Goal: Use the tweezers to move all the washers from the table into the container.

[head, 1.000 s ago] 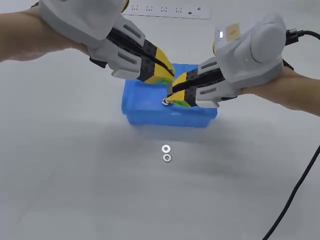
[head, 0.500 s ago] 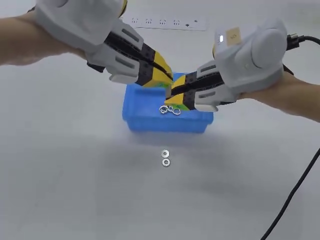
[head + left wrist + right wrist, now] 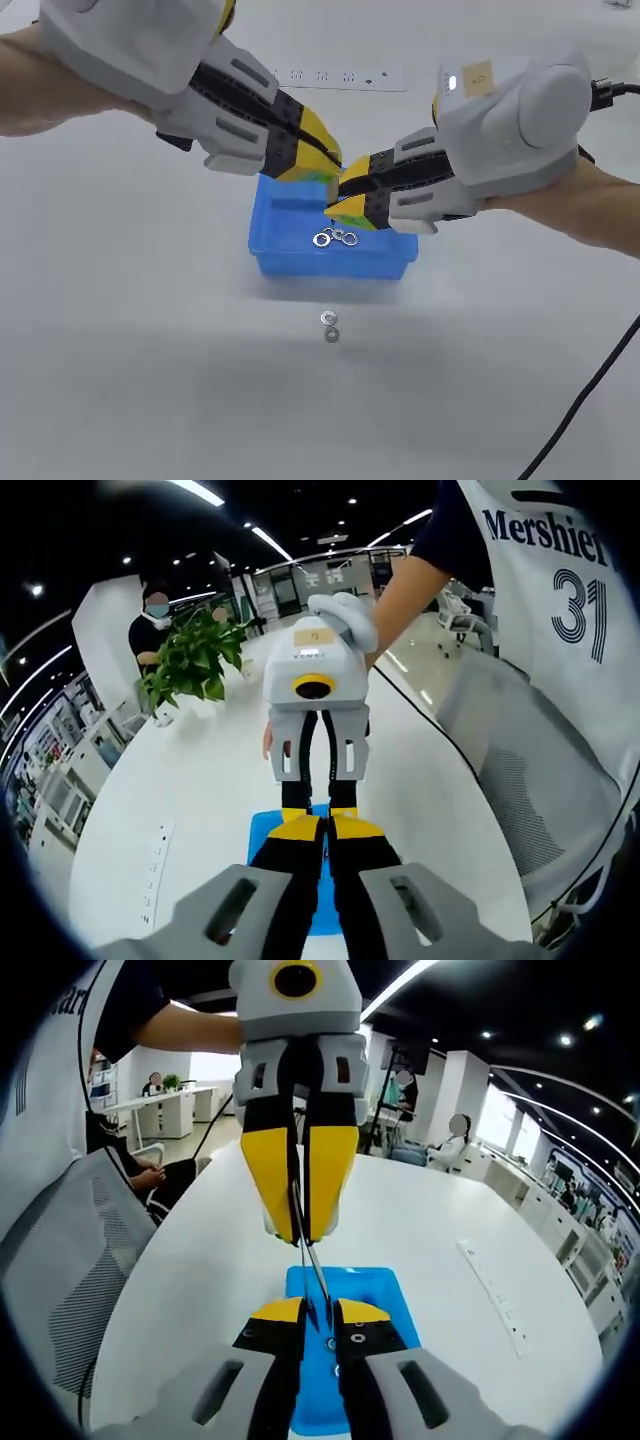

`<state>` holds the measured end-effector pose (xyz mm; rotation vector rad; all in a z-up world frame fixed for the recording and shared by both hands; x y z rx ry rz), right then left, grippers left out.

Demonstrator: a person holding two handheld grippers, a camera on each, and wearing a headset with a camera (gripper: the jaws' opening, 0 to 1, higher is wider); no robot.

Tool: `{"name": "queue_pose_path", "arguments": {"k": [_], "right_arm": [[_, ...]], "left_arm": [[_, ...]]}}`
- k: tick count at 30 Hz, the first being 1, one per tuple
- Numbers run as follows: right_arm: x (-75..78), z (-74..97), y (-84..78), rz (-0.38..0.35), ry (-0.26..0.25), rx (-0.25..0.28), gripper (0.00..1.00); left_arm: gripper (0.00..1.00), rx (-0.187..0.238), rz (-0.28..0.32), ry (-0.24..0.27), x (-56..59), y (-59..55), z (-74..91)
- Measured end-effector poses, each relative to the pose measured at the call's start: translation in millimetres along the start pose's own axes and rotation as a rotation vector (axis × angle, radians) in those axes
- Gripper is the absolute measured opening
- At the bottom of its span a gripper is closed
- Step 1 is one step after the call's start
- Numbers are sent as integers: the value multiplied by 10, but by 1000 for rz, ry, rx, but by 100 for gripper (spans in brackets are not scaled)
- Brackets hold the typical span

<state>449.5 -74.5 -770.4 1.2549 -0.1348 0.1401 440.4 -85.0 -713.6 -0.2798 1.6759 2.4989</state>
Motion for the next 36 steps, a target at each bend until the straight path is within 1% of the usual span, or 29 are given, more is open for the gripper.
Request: {"name": "queue_pose_path", "arguments": {"k": [4,7,10,15,16,17,18,20,22,23,26,31,36], "right_arm": [[-90,26,63,9,5,3,12],[-190,39,79,7,10,4,12],[-303,41,60,9,21,-4,12],[-495,45,-3,-10,39,-11,12],[-528,46,-16,-13,42,-12,12],[-558,47,-31,-15,45,-13,12],[-550,32,-98,-23,45,-13,12],[-614,33,-138,-39,42,-12,12],[-681,30,-188,-54,44,-19,12],[-710,26,-211,-54,48,-24,13],[-798,-3,-293,-64,51,-40,13],[-859,-36,-377,-83,47,-52,13],[-861,-50,-444,-114,31,-53,13]], "left_arm": [[5,0,-6,-3,100,70,22],[5,1,-9,-8,214,104,18],[5,2,-6,-16,331,112,-3],[5,10,17,-26,545,96,-55],[5,10,21,-28,576,88,-66],[5,11,24,-29,576,40,-80],[5,16,36,-29,622,16,-96],[5,23,43,-25,659,-2,-108],[6,37,44,-25,759,-44,-136],[6,39,49,-25,782,-62,-146],[6,37,84,-17,855,-136,-179],[6,30,108,-14,908,-212,-211],[6,19,122,-7,904,-276,-240]]}}
Point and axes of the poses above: the centre of the closed fingertips' face, and the gripper's own axes: z roughly backward along the fingers, x roughly to its right, y roughly out of its top, the point moved 1 cm from there along z, roughly backward along the fingers, and after that the axes turned 14 degrees about x, right-handed, at the moved point
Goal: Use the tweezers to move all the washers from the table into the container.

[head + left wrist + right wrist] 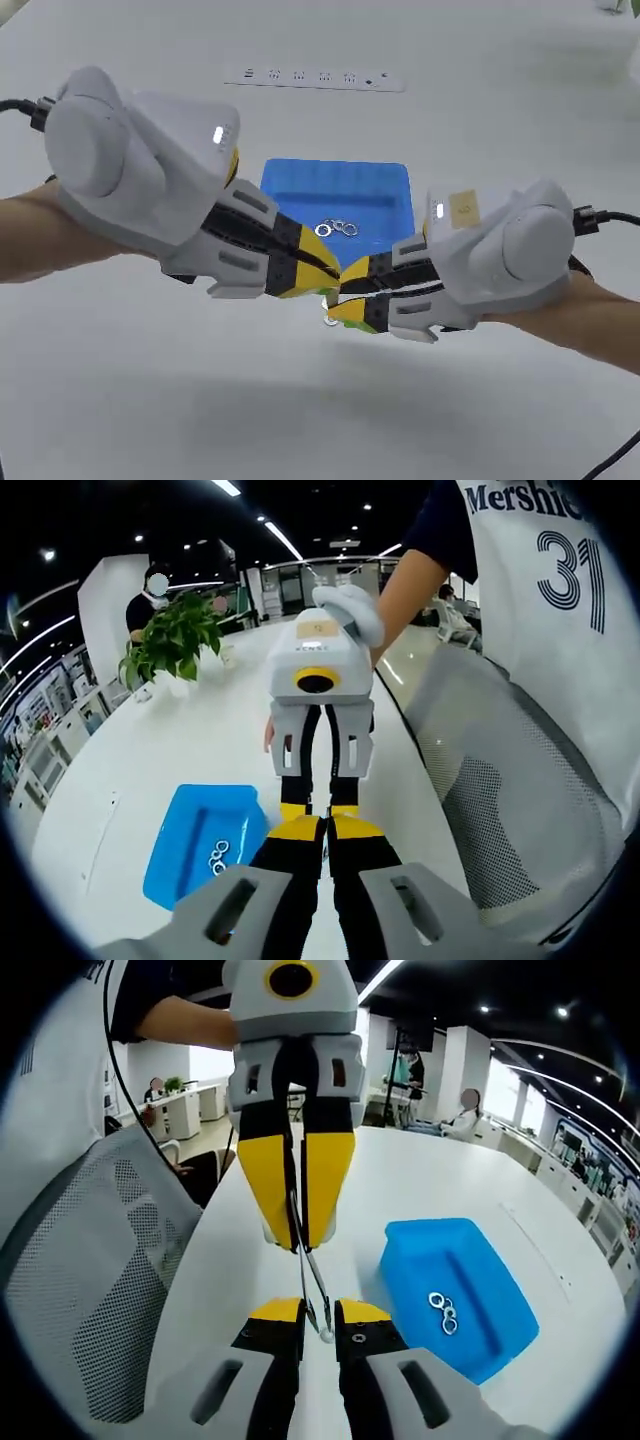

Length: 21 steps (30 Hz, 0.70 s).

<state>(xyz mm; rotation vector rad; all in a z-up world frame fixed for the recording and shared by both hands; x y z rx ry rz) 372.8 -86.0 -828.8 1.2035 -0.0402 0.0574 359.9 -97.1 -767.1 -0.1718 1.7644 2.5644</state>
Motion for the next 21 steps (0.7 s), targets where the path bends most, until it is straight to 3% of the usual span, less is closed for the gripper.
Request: {"name": "queue_pose_path", "arguments": {"k": [12,21], "right_arm": [[4,-19,-111,-31,-3,-13,13],[5,-38,-114,-36,4,-9,13]], "left_arm": [[6,-23,24,4,-22,-133,-62],[6,-21,42,11,-49,-144,-52]]}}
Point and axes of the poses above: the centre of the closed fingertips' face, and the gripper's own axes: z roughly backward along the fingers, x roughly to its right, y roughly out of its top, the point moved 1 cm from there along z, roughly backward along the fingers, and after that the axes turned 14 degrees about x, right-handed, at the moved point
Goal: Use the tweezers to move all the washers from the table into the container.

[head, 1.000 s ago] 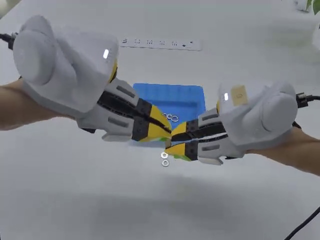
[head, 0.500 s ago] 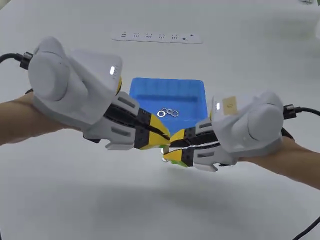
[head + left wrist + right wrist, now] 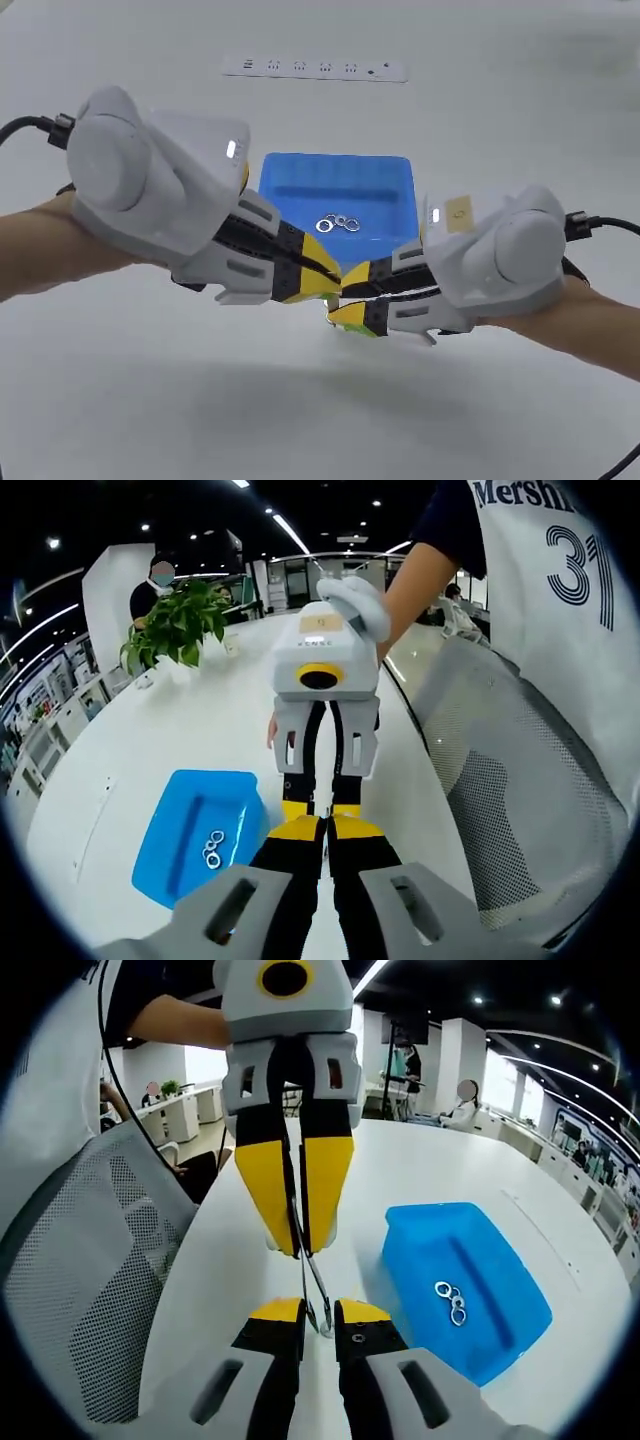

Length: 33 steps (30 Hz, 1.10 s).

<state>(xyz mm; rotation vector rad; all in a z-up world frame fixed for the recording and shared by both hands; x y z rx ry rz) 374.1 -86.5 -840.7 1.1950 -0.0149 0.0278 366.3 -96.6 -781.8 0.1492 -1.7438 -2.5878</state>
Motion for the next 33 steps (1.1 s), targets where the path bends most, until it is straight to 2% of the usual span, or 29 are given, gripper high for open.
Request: {"name": "queue_pose_path", "arguments": {"k": [14,20,28,33], "right_arm": [[-27,-23,-11,7,16,-13,10],[-45,-24,-2,13,15,-25,10],[-71,16,153,38,14,-6,10],[-56,57,303,63,8,12,10]], "left_arm": [[6,-16,0,-8,6,-4,-4],[6,-37,-13,-17,31,-4,16],[5,-40,-37,-26,61,127,89],[5,-41,-63,-35,50,268,169]]}}
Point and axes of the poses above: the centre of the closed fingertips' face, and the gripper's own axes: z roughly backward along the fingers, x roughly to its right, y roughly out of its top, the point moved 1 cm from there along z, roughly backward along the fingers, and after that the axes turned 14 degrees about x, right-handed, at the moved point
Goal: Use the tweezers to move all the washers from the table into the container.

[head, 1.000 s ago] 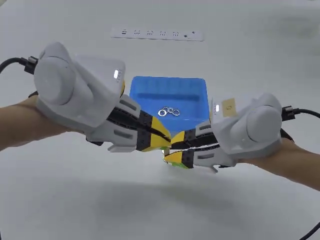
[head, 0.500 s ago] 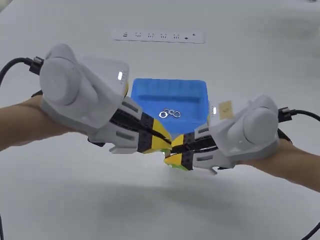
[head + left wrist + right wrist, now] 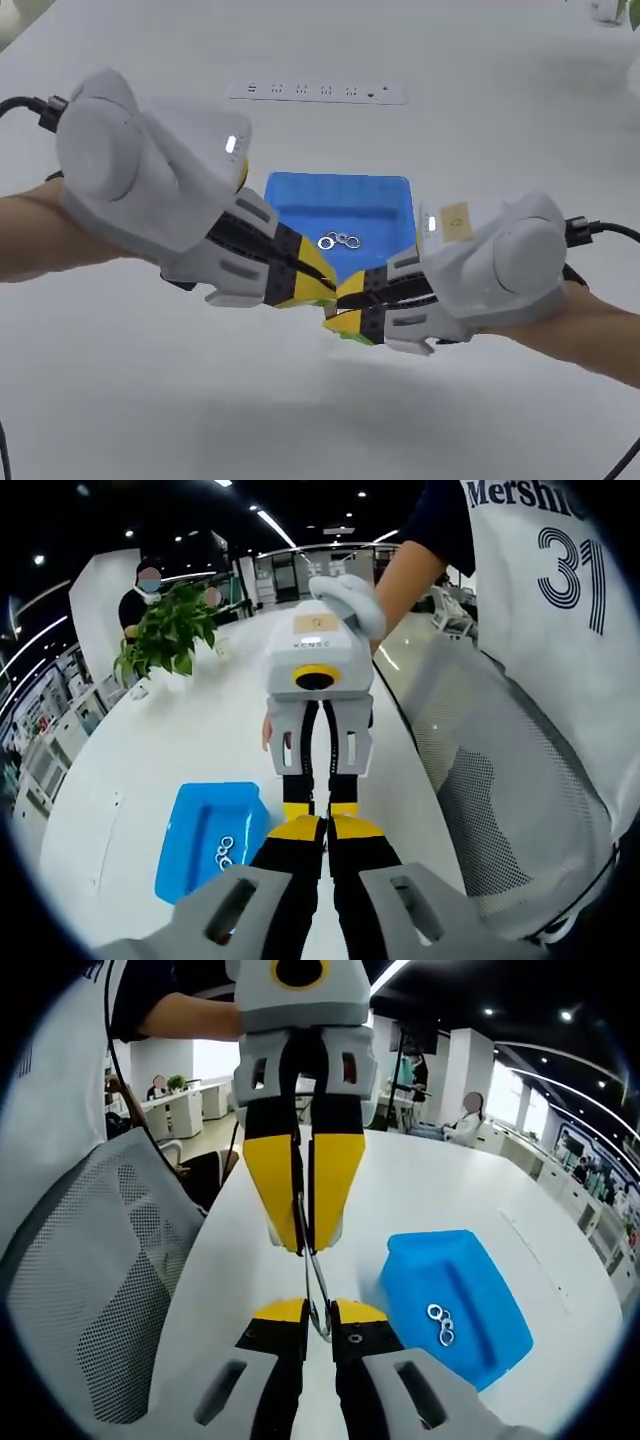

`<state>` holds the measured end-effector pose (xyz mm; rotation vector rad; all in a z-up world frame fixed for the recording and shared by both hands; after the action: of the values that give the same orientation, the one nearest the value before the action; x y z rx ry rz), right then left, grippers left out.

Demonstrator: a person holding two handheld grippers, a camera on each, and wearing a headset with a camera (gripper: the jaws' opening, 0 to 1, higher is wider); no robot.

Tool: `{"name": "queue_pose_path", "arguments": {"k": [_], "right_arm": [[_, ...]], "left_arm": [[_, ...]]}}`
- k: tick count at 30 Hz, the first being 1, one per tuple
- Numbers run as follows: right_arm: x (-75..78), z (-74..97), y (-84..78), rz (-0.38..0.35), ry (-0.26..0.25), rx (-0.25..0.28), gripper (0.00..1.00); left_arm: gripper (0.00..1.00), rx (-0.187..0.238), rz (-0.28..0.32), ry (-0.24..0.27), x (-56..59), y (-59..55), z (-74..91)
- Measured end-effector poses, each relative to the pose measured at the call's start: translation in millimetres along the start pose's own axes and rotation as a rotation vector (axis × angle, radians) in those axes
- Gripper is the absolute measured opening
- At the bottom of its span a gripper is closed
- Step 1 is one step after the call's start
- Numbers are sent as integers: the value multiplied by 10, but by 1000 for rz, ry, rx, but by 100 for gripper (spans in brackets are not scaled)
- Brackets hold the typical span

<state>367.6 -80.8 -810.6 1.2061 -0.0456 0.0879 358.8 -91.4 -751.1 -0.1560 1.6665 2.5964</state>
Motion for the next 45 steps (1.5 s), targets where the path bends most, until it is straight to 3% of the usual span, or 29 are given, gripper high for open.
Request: {"name": "queue_pose_path", "arguments": {"k": [14,25,31,35,43,45], "right_arm": [[287,93,416,74,-43,40,10],[560,165,587,110,-73,52,10],[730,150,576,105,-94,61,10],[844,117,517,95,-103,59,10],[1011,4,307,62,-98,40,10],[1037,-31,240,51,-95,33,10]], "left_arm": [[6,4,-86,-3,-250,356,229],[6,13,-136,-11,-485,497,271],[6,13,-140,-7,-653,473,267],[6,17,-125,-5,-776,398,249],[6,13,-80,-8,-929,182,176],[6,17,-61,-8,-1040,76,159]]}}
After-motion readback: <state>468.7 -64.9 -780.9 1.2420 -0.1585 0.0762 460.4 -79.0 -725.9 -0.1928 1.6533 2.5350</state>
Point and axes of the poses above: the centre of the closed fingertips' face, and the gripper's own axes: z roughly backward along the fingers, x roughly to its right, y roughly out of its top, the point moved 1 cm from there along z, roughly backward along the fingers, and after that the axes turned 14 degrees about x, right-handed, at the moved point
